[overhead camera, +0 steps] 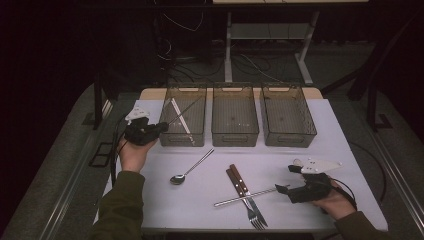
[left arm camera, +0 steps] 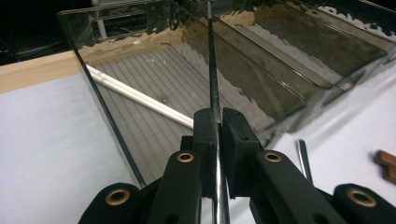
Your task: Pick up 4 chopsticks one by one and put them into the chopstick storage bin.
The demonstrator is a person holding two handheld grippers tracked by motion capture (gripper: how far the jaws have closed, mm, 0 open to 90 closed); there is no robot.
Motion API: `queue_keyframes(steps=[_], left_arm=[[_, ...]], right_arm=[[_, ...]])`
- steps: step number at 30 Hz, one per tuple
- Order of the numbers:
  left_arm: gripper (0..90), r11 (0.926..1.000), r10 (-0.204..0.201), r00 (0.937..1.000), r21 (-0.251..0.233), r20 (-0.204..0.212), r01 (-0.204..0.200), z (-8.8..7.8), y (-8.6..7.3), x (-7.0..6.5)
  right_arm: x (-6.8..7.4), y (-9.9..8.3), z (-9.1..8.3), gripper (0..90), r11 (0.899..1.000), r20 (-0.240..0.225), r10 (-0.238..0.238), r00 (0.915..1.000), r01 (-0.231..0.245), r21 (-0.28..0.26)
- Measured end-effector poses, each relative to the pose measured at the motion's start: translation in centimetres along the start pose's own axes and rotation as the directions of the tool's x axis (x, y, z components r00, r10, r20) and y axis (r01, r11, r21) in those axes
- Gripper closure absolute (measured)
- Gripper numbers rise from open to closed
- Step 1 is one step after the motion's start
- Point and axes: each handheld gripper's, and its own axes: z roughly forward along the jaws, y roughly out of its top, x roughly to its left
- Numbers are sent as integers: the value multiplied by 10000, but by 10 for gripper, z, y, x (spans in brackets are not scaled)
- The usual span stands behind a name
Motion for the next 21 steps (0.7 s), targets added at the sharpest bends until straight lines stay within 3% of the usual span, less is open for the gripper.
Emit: queue_keyframes(steps=[10,14,21], left_arm=[[840,9993,-210,9996,313,-213,216,28,22,13],[840,9979,-192,9989,614,-435,219,40,26,16],[840,9921,-557,9967,1094,-590,619,61,23,20]], right_arm=[[0,0,0,140,10000,-17,1,10000,-1,-12],[0,0,0,140,10000,-28,8,10000,-8,-26],[0,0,-1,141,10000,-50,13,10000,-13,-45]])
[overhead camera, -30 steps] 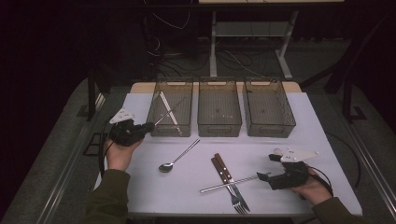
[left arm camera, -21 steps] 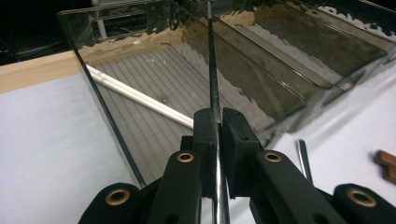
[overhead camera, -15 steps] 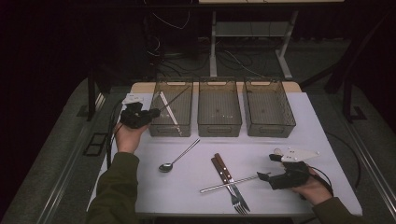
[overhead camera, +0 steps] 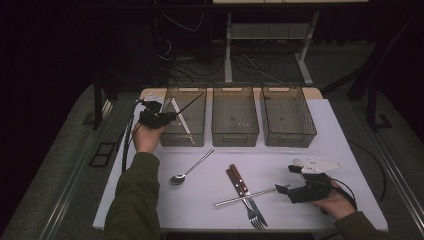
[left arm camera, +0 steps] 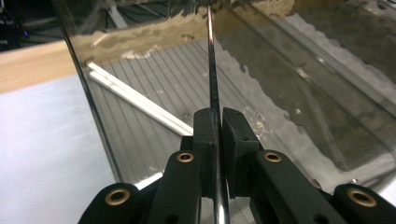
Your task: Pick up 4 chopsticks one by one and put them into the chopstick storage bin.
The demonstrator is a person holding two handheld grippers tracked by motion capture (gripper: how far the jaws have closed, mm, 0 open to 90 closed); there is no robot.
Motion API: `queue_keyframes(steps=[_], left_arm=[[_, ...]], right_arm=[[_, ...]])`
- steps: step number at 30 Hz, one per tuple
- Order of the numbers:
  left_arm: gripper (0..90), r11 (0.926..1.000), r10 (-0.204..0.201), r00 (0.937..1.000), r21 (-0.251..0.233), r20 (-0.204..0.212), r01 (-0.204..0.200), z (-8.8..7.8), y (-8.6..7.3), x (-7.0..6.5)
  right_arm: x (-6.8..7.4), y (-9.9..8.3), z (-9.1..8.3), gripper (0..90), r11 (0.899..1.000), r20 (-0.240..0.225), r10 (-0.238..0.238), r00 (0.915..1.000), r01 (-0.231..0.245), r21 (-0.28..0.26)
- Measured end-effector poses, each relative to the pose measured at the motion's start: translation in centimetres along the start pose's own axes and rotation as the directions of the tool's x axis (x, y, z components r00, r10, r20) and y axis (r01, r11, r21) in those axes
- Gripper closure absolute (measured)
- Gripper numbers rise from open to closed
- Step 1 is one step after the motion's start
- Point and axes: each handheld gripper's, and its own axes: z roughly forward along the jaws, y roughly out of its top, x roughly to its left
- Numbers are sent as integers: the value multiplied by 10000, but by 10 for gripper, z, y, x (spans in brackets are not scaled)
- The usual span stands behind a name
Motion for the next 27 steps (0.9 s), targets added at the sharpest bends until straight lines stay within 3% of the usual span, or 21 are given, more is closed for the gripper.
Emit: queue_keyframes(steps=[3,14,19,27], left_arm=[[840,9993,9,9999,369,-136,-4,7,0,0],[835,9962,121,9995,862,-276,-96,15,1,-4],[808,9962,162,9995,857,-267,-139,17,1,-5],[669,9985,180,9998,512,-70,-176,10,3,-7]], right_arm=[[0,0,0,141,10000,-4,8,10000,-8,-1],[0,0,0,141,10000,-14,-6,10000,6,-17],[0,0,0,140,10000,-5,4,10000,-4,-12],[0,0,-1,141,10000,-6,17,10000,-17,-3]])
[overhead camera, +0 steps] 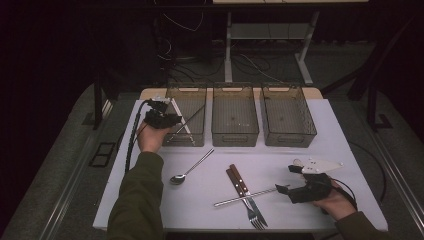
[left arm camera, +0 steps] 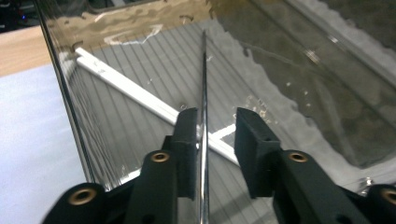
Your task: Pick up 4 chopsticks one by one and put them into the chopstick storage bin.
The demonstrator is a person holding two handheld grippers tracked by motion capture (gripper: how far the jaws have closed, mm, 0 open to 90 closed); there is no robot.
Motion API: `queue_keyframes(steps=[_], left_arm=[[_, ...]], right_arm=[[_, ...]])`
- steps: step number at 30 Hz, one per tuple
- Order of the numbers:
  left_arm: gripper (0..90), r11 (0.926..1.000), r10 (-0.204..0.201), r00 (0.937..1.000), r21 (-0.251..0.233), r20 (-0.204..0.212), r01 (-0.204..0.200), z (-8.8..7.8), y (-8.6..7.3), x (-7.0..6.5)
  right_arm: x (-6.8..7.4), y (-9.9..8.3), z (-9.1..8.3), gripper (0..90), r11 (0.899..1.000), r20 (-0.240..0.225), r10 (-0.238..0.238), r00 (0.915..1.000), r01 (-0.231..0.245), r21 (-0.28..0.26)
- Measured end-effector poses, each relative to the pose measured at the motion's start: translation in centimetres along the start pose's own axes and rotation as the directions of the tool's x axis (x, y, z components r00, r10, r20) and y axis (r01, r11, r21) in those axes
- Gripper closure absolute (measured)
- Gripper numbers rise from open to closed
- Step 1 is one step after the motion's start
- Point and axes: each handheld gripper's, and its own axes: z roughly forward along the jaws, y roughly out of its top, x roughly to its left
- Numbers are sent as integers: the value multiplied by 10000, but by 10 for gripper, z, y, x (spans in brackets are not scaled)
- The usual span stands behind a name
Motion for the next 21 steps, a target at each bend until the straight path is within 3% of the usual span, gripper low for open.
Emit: queue_keyframes(steps=[11,17,21], left_arm=[[476,9947,588,9935,-902,975,-500,-31,1,-15],[428,9902,942,9838,-1167,1525,-767,-45,-5,-31],[394,9836,1420,9731,-1367,1814,-1180,-53,-13,-48]], right_arm=[[0,0,0,140,10000,25,-11,10000,11,2],[0,0,0,140,10000,28,18,10000,-18,2],[1,0,0,140,10000,33,67,10000,-67,-51]])
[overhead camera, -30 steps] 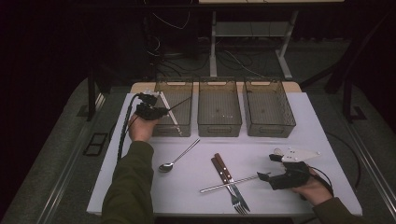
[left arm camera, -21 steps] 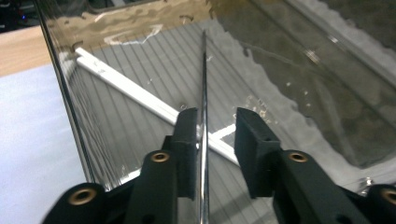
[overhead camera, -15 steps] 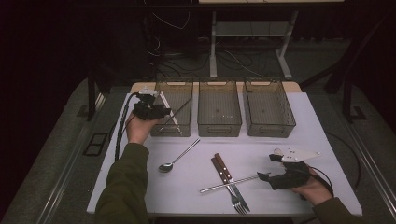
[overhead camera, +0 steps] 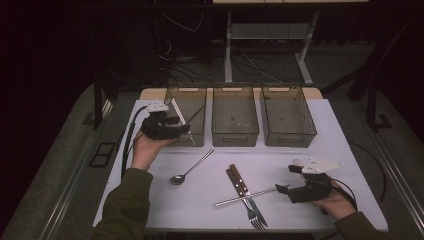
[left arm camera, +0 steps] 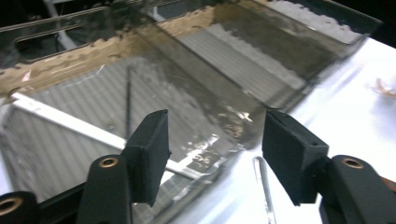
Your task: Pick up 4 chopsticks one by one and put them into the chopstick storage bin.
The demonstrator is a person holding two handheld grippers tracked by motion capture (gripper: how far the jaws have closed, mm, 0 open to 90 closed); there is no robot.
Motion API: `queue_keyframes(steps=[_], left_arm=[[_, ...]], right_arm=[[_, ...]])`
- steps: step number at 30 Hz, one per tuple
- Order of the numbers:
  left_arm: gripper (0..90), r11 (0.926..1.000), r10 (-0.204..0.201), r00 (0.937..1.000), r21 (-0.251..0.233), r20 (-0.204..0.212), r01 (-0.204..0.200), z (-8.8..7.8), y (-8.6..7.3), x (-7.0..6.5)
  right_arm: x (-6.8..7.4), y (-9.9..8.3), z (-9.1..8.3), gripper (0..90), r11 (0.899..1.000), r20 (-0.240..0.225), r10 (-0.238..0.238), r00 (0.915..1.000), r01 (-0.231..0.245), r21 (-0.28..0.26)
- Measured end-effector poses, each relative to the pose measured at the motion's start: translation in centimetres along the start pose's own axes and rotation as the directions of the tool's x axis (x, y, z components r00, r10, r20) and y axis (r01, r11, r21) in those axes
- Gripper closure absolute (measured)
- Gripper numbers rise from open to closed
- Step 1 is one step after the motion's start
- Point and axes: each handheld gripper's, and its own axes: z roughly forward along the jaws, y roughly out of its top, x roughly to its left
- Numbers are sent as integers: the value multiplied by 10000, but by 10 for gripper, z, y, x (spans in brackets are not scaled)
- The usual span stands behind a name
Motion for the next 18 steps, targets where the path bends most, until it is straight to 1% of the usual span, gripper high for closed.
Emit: queue_keyframes(steps=[2,4,7,9,10,12,13,15,18], left_arm=[[383,9999,117,9998,-69,140,-116,-2,-2,-8],[375,9998,126,9995,-157,306,-121,-3,-5,-15],[360,9996,213,9990,-204,400,-205,-3,-9,-26],[345,9993,366,9982,-49,465,-364,-2,-12,-33],[336,9992,403,9978,-29,517,-402,-1,-14,-37],[327,9991,431,9967,-17,682,-431,0,-18,-43],[319,9989,473,9962,17,725,-475,1,-20,-46],[315,9977,668,9955,67,669,-674,2,-23,-53],[306,9972,739,9940,89,801,-748,5,-29,-62]], right_arm=[[0,0,0,140,10000,-1,17,10000,-17,-18],[0,0,0,140,10000,-18,26,10000,-26,-45],[1,0,1,139,9999,-58,110,9999,-111,-53],[1,0,0,132,9998,-69,137,9999,-138,-114],[1,0,1,113,9997,-95,176,9998,-178,-164],[0,0,1,113,9989,-205,421,9989,-425,-196],[0,-1,1,113,9991,-193,395,9990,-398,-141],[1,-1,2,112,9991,-208,408,9990,-410,-100],[1,0,2,112,9984,-142,545,9984,-547,-132]])
